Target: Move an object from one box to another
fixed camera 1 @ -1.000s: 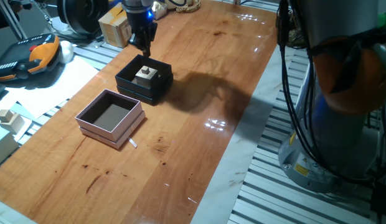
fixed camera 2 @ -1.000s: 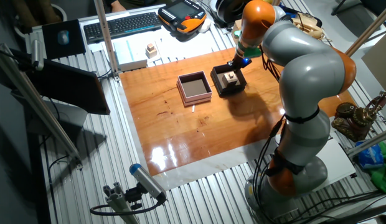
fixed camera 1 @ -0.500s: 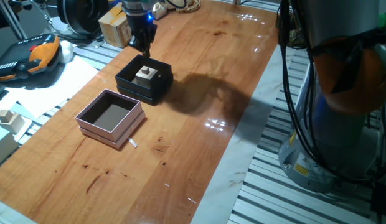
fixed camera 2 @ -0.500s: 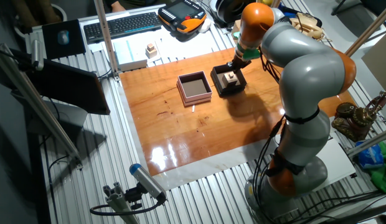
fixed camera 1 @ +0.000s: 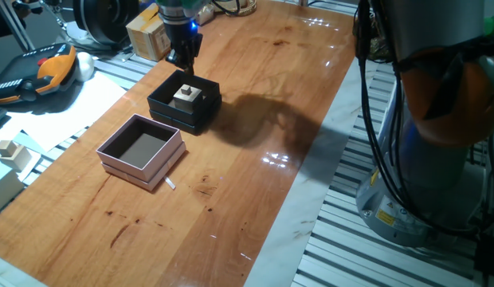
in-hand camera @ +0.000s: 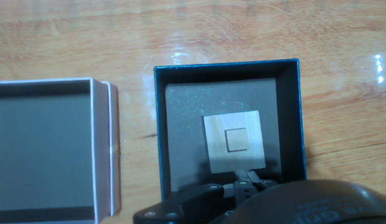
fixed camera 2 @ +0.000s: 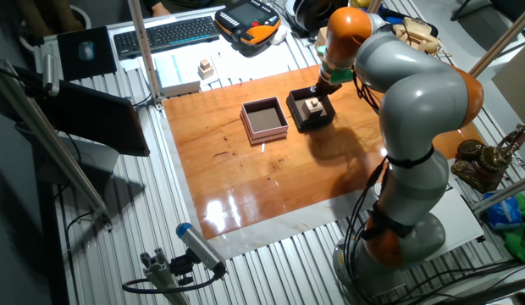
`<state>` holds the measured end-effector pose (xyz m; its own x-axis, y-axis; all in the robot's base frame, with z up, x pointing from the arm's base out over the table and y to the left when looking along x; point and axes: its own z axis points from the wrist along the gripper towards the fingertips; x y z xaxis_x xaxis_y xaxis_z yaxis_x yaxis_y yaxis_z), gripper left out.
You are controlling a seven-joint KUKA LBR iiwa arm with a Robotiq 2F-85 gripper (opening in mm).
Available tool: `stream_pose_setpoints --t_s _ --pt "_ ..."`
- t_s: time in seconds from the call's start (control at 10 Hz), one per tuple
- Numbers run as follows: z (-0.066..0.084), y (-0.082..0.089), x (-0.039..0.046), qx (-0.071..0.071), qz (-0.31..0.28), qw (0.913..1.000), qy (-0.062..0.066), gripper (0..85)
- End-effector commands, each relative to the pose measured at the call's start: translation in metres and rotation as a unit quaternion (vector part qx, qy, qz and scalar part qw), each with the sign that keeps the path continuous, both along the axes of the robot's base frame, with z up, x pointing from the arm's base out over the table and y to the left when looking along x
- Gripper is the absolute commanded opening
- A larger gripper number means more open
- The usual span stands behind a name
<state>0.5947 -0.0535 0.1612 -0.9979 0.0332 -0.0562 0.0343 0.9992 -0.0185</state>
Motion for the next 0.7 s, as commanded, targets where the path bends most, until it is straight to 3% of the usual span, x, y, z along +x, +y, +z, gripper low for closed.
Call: stream_pose_setpoints --t_s 0.0,0.3,0.6 --pt "-0.0023 -0.0002 0.0000 0.004 0.003 1.0000 0.002 0.0" --pt "-0.0067 -0.0004 0.0004 0.017 0.011 0.9998 0.007 0.0" --pt "-0.0064 -0.0014 0.0003 0.014 0.011 0.9998 0.005 0.0"
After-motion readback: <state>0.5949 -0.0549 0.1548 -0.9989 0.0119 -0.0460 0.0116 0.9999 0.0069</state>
